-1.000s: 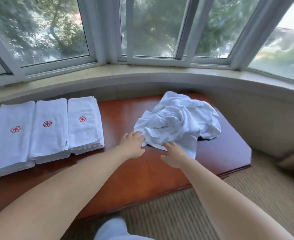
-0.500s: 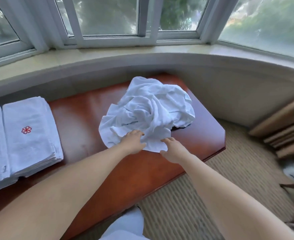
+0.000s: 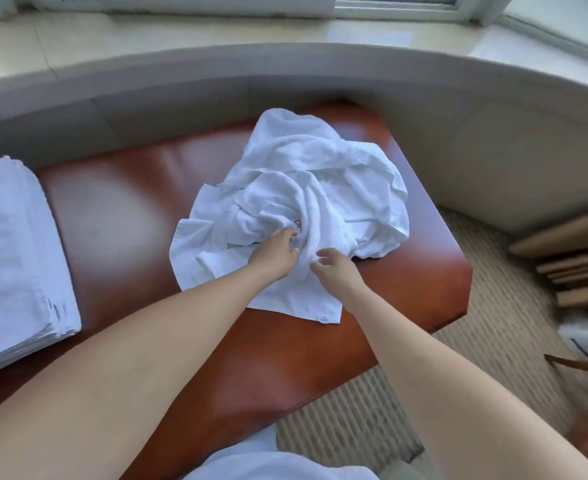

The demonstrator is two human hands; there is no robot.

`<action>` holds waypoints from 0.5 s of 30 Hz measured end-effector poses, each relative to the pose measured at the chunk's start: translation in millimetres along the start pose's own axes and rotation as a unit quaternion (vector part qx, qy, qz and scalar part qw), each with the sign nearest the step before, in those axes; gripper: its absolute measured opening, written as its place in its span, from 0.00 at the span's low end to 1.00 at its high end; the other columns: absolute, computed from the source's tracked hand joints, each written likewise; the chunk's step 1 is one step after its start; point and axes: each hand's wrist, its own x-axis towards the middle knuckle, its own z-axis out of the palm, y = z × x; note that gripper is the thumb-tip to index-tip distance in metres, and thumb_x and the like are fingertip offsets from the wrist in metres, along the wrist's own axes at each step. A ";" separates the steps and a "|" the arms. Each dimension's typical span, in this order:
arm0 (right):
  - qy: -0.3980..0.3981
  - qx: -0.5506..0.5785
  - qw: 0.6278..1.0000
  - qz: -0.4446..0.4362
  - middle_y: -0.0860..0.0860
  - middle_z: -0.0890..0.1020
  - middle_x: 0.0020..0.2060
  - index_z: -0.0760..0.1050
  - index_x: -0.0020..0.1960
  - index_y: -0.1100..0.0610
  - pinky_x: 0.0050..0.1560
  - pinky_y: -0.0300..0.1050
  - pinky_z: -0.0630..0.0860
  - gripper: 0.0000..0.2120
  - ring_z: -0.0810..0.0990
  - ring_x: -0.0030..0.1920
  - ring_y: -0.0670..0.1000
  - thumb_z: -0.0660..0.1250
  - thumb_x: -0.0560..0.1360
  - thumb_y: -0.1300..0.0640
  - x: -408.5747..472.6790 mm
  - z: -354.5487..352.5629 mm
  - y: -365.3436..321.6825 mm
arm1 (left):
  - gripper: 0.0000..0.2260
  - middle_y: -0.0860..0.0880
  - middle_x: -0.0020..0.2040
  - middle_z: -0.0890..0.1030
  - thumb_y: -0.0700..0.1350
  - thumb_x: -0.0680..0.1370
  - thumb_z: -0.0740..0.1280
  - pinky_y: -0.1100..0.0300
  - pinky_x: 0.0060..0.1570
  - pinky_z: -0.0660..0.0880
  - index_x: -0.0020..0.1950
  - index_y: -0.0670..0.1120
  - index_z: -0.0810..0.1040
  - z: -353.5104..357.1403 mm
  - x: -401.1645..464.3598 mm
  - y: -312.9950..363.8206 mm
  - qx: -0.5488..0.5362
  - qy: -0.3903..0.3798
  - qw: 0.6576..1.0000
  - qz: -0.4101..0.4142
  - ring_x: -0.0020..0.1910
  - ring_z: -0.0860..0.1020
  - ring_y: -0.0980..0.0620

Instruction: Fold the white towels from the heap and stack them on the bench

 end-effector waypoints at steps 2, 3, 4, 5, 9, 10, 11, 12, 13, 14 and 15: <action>0.000 0.007 1.000 0.008 0.48 0.78 0.65 0.70 0.74 0.51 0.57 0.45 0.75 0.24 0.78 0.58 0.48 0.65 0.79 0.49 10.2 -0.7 -2.0 | 0.22 0.48 0.74 0.69 0.48 0.83 0.61 0.48 0.59 0.75 0.77 0.50 0.67 2.3 12.8 4.3 0.013 -0.008 1.000 -0.012 0.66 0.75 0.44; 0.003 0.008 1.000 0.014 0.48 0.79 0.64 0.70 0.74 0.51 0.57 0.45 0.75 0.24 0.78 0.58 0.49 0.65 0.79 0.49 14.5 -1.5 -2.5 | 0.20 0.47 0.73 0.70 0.49 0.83 0.60 0.49 0.56 0.75 0.75 0.51 0.68 3.5 18.2 6.1 0.025 -0.011 0.999 -0.019 0.64 0.76 0.43; 0.008 0.004 1.000 0.020 0.48 0.79 0.63 0.70 0.74 0.51 0.58 0.46 0.76 0.25 0.79 0.58 0.50 0.65 0.78 0.50 18.5 -2.6 -3.0 | 0.19 0.47 0.71 0.71 0.49 0.82 0.60 0.51 0.52 0.74 0.73 0.51 0.70 5.0 23.2 7.5 0.034 -0.011 0.999 -0.024 0.61 0.77 0.42; 0.017 -0.003 1.000 0.024 0.48 0.79 0.61 0.69 0.74 0.51 0.58 0.47 0.76 0.25 0.79 0.57 0.50 0.65 0.78 0.50 21.8 -3.9 -2.9 | 0.17 0.46 0.69 0.72 0.49 0.82 0.59 0.52 0.48 0.73 0.71 0.51 0.72 6.6 27.2 8.3 0.038 -0.009 0.999 -0.027 0.59 0.77 0.41; 0.097 -0.009 0.995 0.023 0.50 0.77 0.61 0.66 0.76 0.53 0.53 0.47 0.74 0.28 0.80 0.57 0.54 0.66 0.77 0.54 34.9 -10.3 1.6 | 0.14 0.47 0.62 0.74 0.48 0.80 0.60 0.53 0.43 0.71 0.65 0.52 0.74 14.0 38.8 9.1 0.030 0.003 0.999 -0.027 0.51 0.76 0.43; 0.114 -0.015 0.993 0.026 0.52 0.74 0.65 0.65 0.77 0.53 0.52 0.48 0.74 0.29 0.79 0.58 0.55 0.67 0.77 0.54 37.9 -12.3 4.1 | 0.12 0.47 0.60 0.74 0.47 0.80 0.60 0.53 0.42 0.70 0.63 0.51 0.74 15.9 39.7 9.1 0.026 0.005 0.999 -0.030 0.49 0.75 0.44; 0.120 -0.024 0.992 0.034 0.54 0.70 0.68 0.65 0.77 0.53 0.52 0.49 0.75 0.30 0.78 0.59 0.57 0.67 0.77 0.54 40.6 -14.0 7.2 | 0.09 0.47 0.58 0.74 0.47 0.80 0.60 0.54 0.40 0.69 0.59 0.51 0.74 17.5 39.2 9.1 0.020 0.008 0.999 -0.032 0.47 0.74 0.45; 0.116 -0.032 0.992 0.044 0.55 0.68 0.69 0.65 0.77 0.53 0.53 0.50 0.77 0.30 0.79 0.59 0.58 0.67 0.76 0.53 42.9 -15.5 10.9 | 0.06 0.47 0.57 0.74 0.47 0.80 0.60 0.54 0.40 0.68 0.56 0.52 0.74 18.4 37.5 9.2 0.012 0.013 0.999 -0.034 0.47 0.74 0.45; 0.104 -0.040 0.992 0.053 0.55 0.68 0.69 0.68 0.75 0.53 0.52 0.52 0.78 0.28 0.79 0.57 0.59 0.68 0.76 0.52 45.0 -17.3 14.0 | 0.03 0.48 0.56 0.74 0.46 0.80 0.60 0.54 0.39 0.69 0.52 0.52 0.72 18.3 35.1 9.3 0.002 0.018 0.999 -0.035 0.47 0.75 0.44; 0.090 -0.047 0.993 0.055 0.55 0.71 0.66 0.72 0.71 0.52 0.49 0.51 0.79 0.24 0.81 0.53 0.58 0.68 0.76 0.51 46.7 -19.2 16.2 | 0.02 0.48 0.55 0.74 0.46 0.81 0.60 0.54 0.39 0.69 0.49 0.52 0.71 17.3 31.9 9.1 -0.008 0.023 0.999 -0.036 0.46 0.75 0.44; 0.075 -0.057 0.994 0.048 0.54 0.75 0.62 0.77 0.65 0.51 0.45 0.48 0.79 0.17 0.82 0.48 0.56 0.68 0.76 0.51 47.4 -21.3 17.1 | 0.04 0.48 0.54 0.74 0.46 0.81 0.60 0.55 0.38 0.68 0.47 0.52 0.70 15.9 28.5 8.5 -0.015 0.028 0.999 -0.037 0.46 0.75 0.45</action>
